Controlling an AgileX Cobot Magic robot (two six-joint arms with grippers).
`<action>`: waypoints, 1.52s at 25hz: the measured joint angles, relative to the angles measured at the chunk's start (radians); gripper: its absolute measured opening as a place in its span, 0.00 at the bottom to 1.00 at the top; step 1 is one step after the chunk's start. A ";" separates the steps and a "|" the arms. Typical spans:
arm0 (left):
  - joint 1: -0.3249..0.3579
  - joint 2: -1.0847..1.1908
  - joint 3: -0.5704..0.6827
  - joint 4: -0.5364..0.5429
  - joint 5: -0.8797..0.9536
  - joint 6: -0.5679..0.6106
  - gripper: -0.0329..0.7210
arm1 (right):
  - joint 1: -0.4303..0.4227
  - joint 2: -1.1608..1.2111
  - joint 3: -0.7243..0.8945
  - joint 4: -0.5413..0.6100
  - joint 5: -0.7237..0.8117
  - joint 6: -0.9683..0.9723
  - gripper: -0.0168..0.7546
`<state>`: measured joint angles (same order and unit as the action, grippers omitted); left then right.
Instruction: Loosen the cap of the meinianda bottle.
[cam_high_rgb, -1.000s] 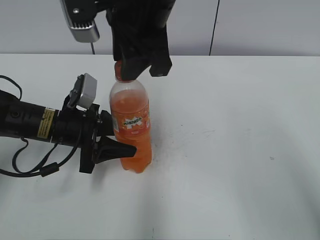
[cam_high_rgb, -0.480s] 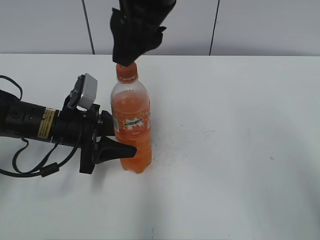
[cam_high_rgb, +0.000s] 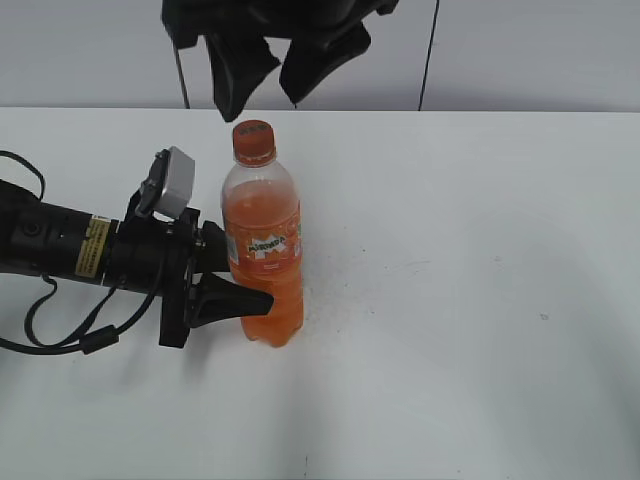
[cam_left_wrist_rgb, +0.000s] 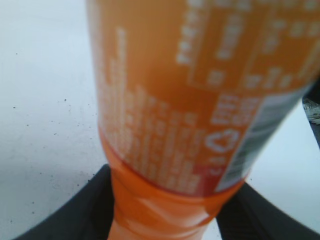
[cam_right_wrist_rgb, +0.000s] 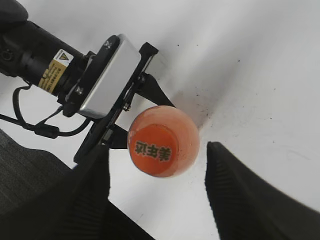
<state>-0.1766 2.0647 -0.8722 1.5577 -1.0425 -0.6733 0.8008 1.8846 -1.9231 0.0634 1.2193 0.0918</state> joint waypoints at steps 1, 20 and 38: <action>0.000 0.000 0.000 0.000 -0.001 0.000 0.53 | 0.000 0.007 0.000 0.000 0.000 0.003 0.61; 0.000 0.000 0.000 0.000 0.000 0.000 0.53 | 0.000 0.077 0.001 0.006 0.000 0.012 0.47; 0.000 0.000 0.000 0.004 -0.001 0.000 0.53 | 0.000 0.077 0.001 0.027 0.003 -0.965 0.38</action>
<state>-0.1766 2.0647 -0.8722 1.5614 -1.0432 -0.6731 0.8008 1.9617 -1.9221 0.0907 1.2224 -0.8733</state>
